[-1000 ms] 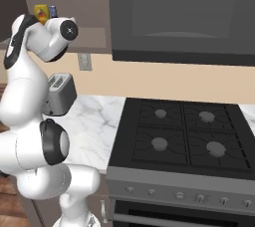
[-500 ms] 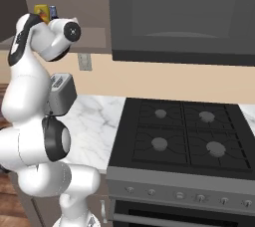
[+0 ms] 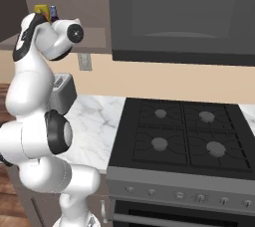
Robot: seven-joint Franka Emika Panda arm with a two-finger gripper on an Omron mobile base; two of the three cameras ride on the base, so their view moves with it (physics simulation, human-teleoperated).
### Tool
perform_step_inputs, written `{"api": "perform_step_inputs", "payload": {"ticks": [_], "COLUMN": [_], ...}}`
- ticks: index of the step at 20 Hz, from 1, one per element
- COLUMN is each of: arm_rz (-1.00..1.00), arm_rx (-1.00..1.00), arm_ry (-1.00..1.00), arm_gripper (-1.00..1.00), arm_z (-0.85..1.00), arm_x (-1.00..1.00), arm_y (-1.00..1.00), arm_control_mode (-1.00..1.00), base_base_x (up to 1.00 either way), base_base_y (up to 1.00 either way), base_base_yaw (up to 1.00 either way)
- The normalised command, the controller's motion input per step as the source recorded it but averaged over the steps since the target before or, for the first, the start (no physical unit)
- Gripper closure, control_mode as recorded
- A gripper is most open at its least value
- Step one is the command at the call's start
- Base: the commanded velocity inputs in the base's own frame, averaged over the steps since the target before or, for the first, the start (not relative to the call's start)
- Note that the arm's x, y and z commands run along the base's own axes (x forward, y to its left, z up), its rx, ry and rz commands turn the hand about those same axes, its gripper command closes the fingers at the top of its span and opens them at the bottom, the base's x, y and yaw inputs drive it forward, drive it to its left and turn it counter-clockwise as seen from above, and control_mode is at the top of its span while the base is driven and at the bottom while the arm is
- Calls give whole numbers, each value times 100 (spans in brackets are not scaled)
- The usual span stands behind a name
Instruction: Move the mustard and condiment bottle from the cabinet to the dining counter.
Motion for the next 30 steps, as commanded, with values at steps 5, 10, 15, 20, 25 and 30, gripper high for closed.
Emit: {"api": "perform_step_inputs", "payload": {"ticks": [5,10,15,20,25,30], "arm_rz": [0,0,0,0,0,0], "arm_rx": [0,0,0,0,0,0], "arm_ry": [-1,-1,0,0,-2,-4], "arm_gripper": [-100,-100,-100,-100,-100,-100], "arm_z": [-5,-4,-2,-2,0,0], "arm_x": [14,14,17,18,4,0], "arm_y": [0,-1,0,0,0,0], "arm_control_mode": [-100,-100,-100,-100,-100,-100], "base_base_x": [0,0,0,0,0,0], "base_base_y": [0,0,0,0,0,0], "base_base_yaw": [0,0,0,0,0,0]}}
